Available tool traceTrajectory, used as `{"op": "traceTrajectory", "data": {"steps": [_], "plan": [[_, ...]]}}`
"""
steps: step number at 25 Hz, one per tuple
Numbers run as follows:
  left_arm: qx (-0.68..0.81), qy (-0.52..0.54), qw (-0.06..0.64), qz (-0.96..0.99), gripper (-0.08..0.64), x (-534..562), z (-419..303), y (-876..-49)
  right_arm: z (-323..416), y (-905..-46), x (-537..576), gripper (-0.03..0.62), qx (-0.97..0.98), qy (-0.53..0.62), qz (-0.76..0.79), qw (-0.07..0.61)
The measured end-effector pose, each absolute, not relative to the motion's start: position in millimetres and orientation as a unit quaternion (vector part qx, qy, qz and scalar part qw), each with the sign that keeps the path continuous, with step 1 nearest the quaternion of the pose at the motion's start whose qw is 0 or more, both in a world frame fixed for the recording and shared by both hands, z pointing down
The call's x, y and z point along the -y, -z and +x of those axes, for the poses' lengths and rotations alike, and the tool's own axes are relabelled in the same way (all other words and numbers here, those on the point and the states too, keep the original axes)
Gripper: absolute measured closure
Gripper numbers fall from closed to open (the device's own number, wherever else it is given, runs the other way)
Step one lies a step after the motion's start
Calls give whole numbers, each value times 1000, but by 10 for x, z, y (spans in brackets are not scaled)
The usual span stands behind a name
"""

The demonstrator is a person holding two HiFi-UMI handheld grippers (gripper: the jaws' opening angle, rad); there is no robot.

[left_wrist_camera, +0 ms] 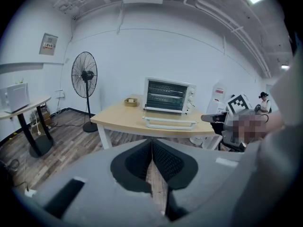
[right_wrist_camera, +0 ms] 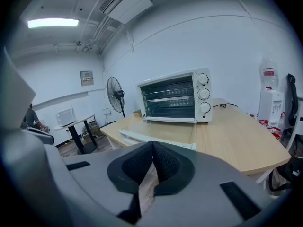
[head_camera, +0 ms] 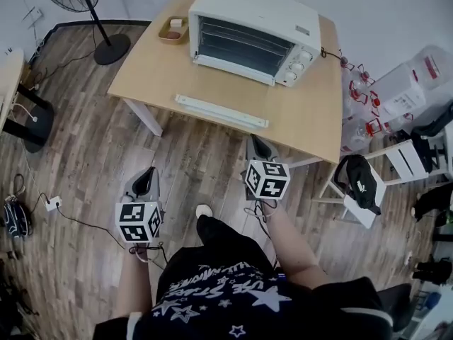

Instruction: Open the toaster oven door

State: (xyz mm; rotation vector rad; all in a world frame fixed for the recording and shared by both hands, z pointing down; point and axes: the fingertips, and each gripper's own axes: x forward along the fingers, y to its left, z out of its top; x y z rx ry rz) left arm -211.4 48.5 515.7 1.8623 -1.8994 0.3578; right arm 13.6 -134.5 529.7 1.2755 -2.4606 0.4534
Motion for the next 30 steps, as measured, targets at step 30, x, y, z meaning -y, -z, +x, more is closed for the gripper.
{"op": "traceTrajectory", "data": {"steps": [30], "plan": [[718,-95,214,655,540,-3103,-1105,-5072,594,-4866,-1239,591,914,-95,348,187]]}}
